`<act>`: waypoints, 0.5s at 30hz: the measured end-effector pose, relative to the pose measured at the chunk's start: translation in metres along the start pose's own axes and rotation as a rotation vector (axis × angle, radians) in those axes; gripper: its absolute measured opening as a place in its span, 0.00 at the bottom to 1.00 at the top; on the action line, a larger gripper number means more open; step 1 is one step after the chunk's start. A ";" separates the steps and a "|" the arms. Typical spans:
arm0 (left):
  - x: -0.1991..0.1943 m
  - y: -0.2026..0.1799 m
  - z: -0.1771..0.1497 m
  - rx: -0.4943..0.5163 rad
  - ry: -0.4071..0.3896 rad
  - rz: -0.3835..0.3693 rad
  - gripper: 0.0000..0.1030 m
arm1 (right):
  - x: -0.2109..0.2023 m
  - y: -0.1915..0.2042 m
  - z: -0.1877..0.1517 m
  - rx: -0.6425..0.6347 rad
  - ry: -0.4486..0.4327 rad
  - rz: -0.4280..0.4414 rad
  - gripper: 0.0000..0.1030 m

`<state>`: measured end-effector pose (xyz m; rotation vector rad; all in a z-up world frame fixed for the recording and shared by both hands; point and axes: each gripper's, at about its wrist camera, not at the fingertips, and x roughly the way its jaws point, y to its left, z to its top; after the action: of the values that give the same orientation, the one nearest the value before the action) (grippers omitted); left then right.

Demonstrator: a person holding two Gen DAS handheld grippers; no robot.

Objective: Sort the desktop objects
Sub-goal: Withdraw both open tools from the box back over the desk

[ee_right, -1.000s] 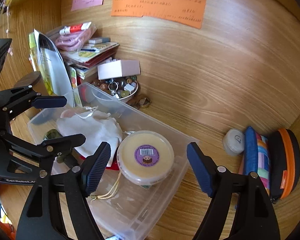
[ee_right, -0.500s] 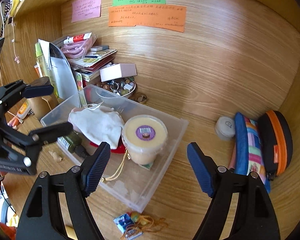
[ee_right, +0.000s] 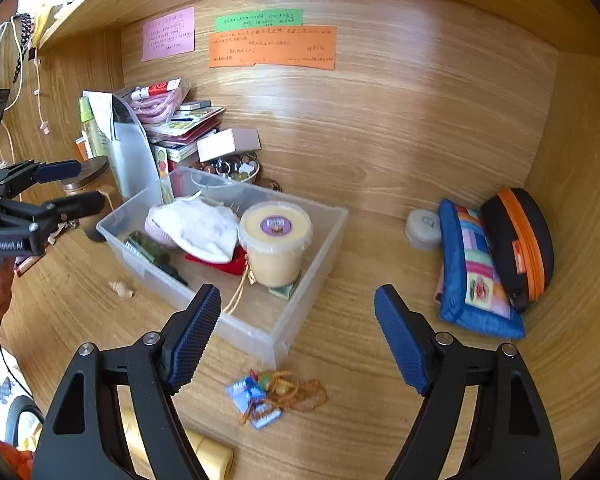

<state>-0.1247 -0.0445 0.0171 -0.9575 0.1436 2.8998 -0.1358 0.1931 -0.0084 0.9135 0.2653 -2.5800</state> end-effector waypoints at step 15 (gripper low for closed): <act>0.015 0.010 -0.056 -0.044 0.121 0.013 0.90 | -0.002 0.008 -0.052 0.001 0.068 -0.024 0.74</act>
<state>-0.1043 -0.0603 -0.0360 -1.1446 0.0950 2.8681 -0.1020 0.2018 -0.0472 1.0057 0.2958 -2.5737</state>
